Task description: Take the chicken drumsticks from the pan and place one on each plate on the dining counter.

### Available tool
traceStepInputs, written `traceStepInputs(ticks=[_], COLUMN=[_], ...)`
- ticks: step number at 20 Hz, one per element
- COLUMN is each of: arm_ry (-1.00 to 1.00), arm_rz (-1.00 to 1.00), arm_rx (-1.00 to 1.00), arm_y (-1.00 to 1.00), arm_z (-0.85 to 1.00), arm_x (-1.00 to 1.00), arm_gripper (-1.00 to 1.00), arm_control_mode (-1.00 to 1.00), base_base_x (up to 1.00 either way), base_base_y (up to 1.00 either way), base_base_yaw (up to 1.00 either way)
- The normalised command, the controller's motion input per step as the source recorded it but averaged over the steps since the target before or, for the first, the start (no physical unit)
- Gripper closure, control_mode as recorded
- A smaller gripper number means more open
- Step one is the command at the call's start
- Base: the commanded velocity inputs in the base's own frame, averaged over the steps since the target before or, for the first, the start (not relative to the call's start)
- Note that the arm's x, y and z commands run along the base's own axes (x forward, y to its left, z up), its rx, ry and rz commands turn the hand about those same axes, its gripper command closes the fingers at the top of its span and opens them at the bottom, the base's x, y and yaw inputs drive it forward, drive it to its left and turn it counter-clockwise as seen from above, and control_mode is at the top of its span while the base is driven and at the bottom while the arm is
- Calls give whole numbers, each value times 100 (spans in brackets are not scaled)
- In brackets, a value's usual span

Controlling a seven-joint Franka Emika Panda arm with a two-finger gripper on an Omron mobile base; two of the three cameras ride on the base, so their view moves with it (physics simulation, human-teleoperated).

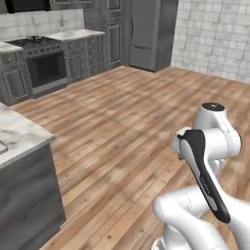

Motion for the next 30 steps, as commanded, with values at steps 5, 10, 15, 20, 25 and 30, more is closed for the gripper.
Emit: traceStepInputs(ticks=[5,10,15,20,25,30], arm_ry=[0,0,0,0,0,0], arm_rz=[0,0,0,0,0,0], arm_rx=[0,0,0,0,0,0], arm_y=[0,0,0,0,0,0], arm_z=[0,0,0,0,0,0], arm_x=[0,0,0,0,0,0], arm_gripper=[-100,-100,-100,-100,-100,-100], arm_control_mode=[100,100,100,100,100,100], base_base_x=[100,100,100,100,100,100], base_base_y=[-60,-45,-30,-17,0,0], base_base_yaw=[30,22,18,15,13,16])
